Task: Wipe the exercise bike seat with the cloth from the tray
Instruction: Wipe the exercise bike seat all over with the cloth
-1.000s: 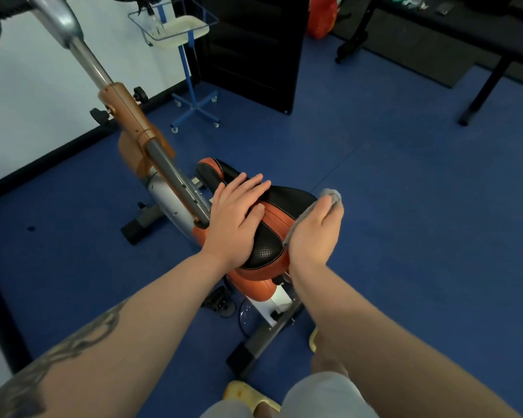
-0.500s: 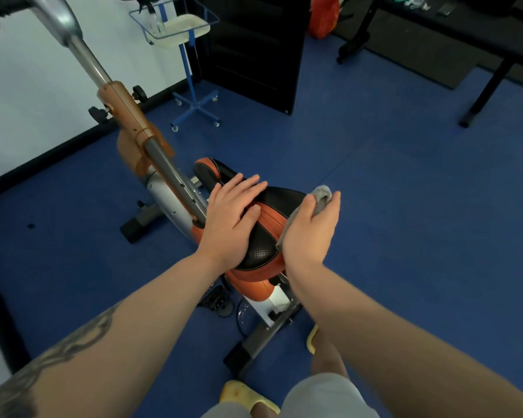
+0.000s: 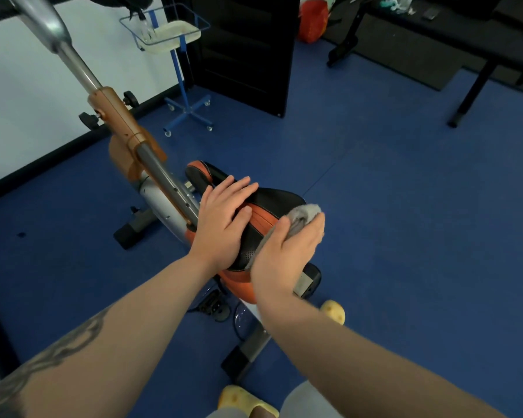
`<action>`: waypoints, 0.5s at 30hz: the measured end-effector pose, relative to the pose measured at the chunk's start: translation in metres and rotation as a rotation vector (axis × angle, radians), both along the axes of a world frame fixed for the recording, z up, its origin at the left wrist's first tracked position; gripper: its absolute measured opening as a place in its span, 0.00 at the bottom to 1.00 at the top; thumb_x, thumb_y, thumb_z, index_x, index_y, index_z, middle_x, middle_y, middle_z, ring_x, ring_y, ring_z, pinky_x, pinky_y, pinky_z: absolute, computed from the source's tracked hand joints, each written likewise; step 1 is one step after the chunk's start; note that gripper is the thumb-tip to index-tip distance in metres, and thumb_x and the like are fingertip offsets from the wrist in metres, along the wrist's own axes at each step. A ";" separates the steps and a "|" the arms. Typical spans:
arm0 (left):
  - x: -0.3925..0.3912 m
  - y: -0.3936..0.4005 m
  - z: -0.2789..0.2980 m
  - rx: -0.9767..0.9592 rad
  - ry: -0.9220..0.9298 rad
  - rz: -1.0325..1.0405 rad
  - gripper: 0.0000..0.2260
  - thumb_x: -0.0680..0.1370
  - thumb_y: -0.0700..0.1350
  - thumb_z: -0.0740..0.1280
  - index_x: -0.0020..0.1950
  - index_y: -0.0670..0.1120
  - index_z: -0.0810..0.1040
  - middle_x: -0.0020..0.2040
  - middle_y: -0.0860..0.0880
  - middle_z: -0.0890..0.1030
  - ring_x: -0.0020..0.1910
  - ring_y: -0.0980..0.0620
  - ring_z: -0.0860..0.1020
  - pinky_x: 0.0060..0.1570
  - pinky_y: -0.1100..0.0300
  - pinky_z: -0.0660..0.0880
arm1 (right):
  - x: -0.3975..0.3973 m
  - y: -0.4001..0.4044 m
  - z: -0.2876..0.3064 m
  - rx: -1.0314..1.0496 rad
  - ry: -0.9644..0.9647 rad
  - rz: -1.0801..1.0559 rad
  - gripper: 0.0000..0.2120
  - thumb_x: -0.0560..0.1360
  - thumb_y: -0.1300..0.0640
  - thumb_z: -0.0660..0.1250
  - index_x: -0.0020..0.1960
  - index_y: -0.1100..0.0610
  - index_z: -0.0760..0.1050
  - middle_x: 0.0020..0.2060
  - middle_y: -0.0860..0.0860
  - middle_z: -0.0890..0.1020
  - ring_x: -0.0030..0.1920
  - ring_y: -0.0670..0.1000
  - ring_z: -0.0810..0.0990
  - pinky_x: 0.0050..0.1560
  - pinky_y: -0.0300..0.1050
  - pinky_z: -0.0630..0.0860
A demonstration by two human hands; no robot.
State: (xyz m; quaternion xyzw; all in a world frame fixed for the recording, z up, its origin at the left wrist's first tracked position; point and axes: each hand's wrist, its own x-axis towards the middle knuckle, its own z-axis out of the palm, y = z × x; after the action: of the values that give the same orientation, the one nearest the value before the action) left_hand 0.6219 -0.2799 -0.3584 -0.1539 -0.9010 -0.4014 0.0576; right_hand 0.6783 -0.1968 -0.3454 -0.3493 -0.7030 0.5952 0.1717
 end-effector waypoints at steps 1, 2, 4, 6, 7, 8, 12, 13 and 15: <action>0.000 0.000 0.000 0.005 -0.002 -0.003 0.19 0.78 0.46 0.55 0.68 0.51 0.71 0.71 0.54 0.68 0.73 0.56 0.57 0.72 0.57 0.42 | 0.012 -0.012 0.001 -0.028 -0.005 0.008 0.30 0.82 0.54 0.55 0.78 0.55 0.44 0.78 0.48 0.49 0.77 0.45 0.47 0.76 0.42 0.48; 0.000 0.000 0.000 0.008 -0.006 -0.005 0.19 0.78 0.46 0.55 0.68 0.52 0.71 0.71 0.54 0.68 0.73 0.57 0.57 0.72 0.56 0.42 | 0.025 -0.023 0.001 -0.077 -0.006 0.026 0.31 0.82 0.54 0.54 0.78 0.53 0.41 0.78 0.46 0.47 0.76 0.42 0.46 0.74 0.35 0.47; -0.001 -0.001 0.000 0.010 -0.011 -0.003 0.19 0.78 0.46 0.55 0.68 0.52 0.70 0.71 0.55 0.68 0.73 0.58 0.56 0.72 0.56 0.42 | 0.041 -0.039 -0.001 -0.170 0.007 0.067 0.32 0.81 0.54 0.54 0.77 0.52 0.39 0.77 0.44 0.47 0.73 0.36 0.46 0.69 0.26 0.47; -0.001 -0.001 0.000 0.001 -0.009 -0.001 0.19 0.78 0.46 0.54 0.68 0.52 0.70 0.71 0.55 0.68 0.73 0.57 0.57 0.72 0.57 0.42 | 0.037 -0.036 -0.004 -0.194 0.009 0.076 0.32 0.81 0.54 0.54 0.77 0.53 0.39 0.77 0.45 0.48 0.71 0.35 0.47 0.66 0.23 0.47; -0.001 0.000 0.000 -0.006 -0.010 0.000 0.19 0.78 0.46 0.54 0.68 0.52 0.70 0.71 0.54 0.68 0.73 0.56 0.57 0.72 0.56 0.42 | 0.028 -0.030 -0.006 -0.197 0.009 0.053 0.31 0.82 0.53 0.53 0.77 0.54 0.39 0.77 0.46 0.49 0.72 0.36 0.47 0.65 0.22 0.46; 0.000 0.000 0.000 -0.012 -0.012 0.002 0.19 0.78 0.46 0.54 0.68 0.51 0.70 0.71 0.54 0.68 0.73 0.56 0.57 0.73 0.56 0.42 | 0.018 -0.020 -0.007 -0.193 0.011 0.015 0.30 0.82 0.53 0.52 0.78 0.55 0.41 0.77 0.46 0.50 0.73 0.37 0.48 0.65 0.23 0.46; -0.001 0.001 0.000 -0.010 -0.010 0.015 0.19 0.78 0.47 0.54 0.68 0.51 0.71 0.71 0.54 0.68 0.74 0.55 0.57 0.72 0.57 0.41 | -0.013 0.009 -0.009 -0.127 0.026 -0.091 0.25 0.83 0.52 0.50 0.77 0.56 0.49 0.77 0.51 0.57 0.76 0.48 0.54 0.73 0.40 0.53; 0.000 0.000 -0.001 -0.007 -0.010 0.013 0.19 0.78 0.47 0.54 0.68 0.51 0.71 0.71 0.54 0.68 0.74 0.55 0.57 0.72 0.58 0.41 | -0.013 0.008 -0.009 -0.126 0.025 -0.088 0.25 0.83 0.52 0.50 0.77 0.55 0.49 0.77 0.51 0.57 0.76 0.48 0.55 0.73 0.41 0.54; 0.000 0.000 -0.001 0.001 -0.008 0.009 0.19 0.78 0.46 0.55 0.68 0.51 0.71 0.71 0.54 0.68 0.73 0.55 0.57 0.71 0.59 0.41 | -0.001 -0.002 -0.010 -0.098 0.029 -0.033 0.27 0.82 0.52 0.51 0.78 0.55 0.47 0.78 0.50 0.53 0.77 0.45 0.51 0.73 0.35 0.50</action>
State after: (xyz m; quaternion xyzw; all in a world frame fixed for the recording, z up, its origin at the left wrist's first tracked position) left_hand 0.6216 -0.2802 -0.3596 -0.1481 -0.9017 -0.4023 0.0560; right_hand 0.6771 -0.1990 -0.3555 -0.3600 -0.6647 0.6311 0.1742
